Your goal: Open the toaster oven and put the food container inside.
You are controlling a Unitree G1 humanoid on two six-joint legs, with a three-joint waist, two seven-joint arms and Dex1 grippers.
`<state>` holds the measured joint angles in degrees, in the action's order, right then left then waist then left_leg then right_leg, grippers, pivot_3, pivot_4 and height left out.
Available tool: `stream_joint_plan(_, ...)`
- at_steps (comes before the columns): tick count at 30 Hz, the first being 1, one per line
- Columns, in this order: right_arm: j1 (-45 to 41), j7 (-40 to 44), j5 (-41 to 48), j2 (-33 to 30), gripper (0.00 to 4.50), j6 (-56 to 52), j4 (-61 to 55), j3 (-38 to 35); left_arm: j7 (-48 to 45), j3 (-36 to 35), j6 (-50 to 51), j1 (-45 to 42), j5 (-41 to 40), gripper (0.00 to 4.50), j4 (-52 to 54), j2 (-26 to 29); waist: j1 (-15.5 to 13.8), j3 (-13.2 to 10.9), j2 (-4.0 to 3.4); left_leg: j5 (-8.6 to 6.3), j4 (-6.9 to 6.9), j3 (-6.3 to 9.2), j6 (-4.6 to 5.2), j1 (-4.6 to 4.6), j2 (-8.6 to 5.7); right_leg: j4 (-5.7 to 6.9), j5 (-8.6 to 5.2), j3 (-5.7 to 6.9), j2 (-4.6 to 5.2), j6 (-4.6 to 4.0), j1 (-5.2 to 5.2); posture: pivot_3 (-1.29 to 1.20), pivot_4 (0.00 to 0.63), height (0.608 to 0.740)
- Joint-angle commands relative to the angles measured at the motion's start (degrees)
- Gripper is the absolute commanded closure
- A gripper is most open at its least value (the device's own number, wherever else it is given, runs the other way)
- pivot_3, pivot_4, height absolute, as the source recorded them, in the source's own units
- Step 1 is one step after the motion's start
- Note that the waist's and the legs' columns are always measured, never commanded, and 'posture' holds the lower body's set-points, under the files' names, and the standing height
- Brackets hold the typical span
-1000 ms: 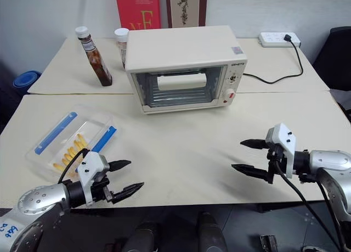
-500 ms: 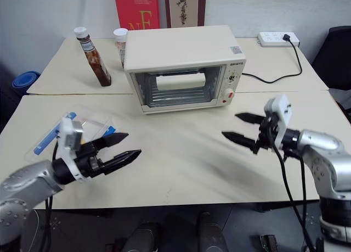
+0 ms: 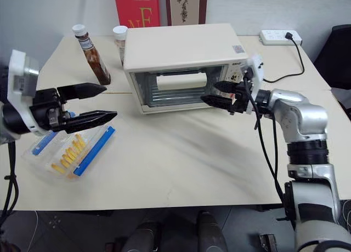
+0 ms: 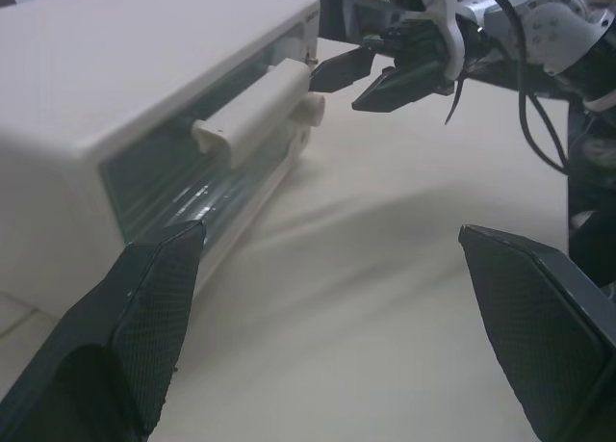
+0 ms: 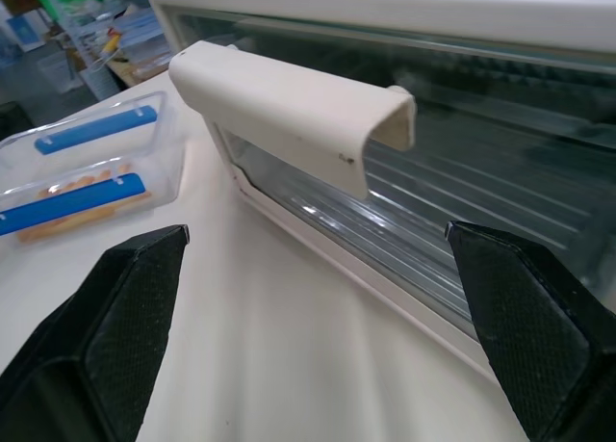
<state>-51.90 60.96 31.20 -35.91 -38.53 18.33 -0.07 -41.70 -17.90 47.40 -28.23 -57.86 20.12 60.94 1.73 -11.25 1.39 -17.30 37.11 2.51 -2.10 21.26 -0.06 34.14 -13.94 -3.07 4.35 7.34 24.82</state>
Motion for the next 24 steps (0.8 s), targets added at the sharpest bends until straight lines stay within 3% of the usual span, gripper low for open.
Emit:
stream_joint_plan(1, -2.15, 3.53, -1.52, 0.53, 0.03, 2.42, -0.02, 1.16, -2.4, 1.49, -2.82, -3.42, 3.6, 0.0, -1.4, -0.3, -0.01, 0.0, 0.0, 0.0, 0.0, 0.0, 0.0, 0.02, 0.0, 0.02, 0.01, 0.0, 0.0, 0.01, 0.02, 0.0, 0.15, 0.74)
stream_joint_plan(14, 0.35, 6.42, -0.52, 0.45, 0.03, -0.39, -9.0, 0.91, -7.3, 4.8, -6.35, -5.64, 11.78, 0.0, -4.16, -3.02, 0.06, -0.01, 0.0, 0.05, 0.14, -0.15, -0.09, 0.22, 0.05, 0.6, 0.01, -0.06, 0.01, 0.02, 0.54, 0.0, 0.15, 0.74)
stream_joint_plan(24, -4.78, 2.64, -7.0, 2.98, 0.03, 4.74, 5.27, 1.05, -9.34, 5.03, -5.33, -8.48, 12.08, 0.0, -4.26, -4.4, 0.28, -0.01, 0.0, 0.06, 0.21, -0.17, -0.1, 0.21, 0.03, 0.73, 0.01, -0.1, 0.01, 0.02, 0.54, 0.0, 0.15, 0.74)
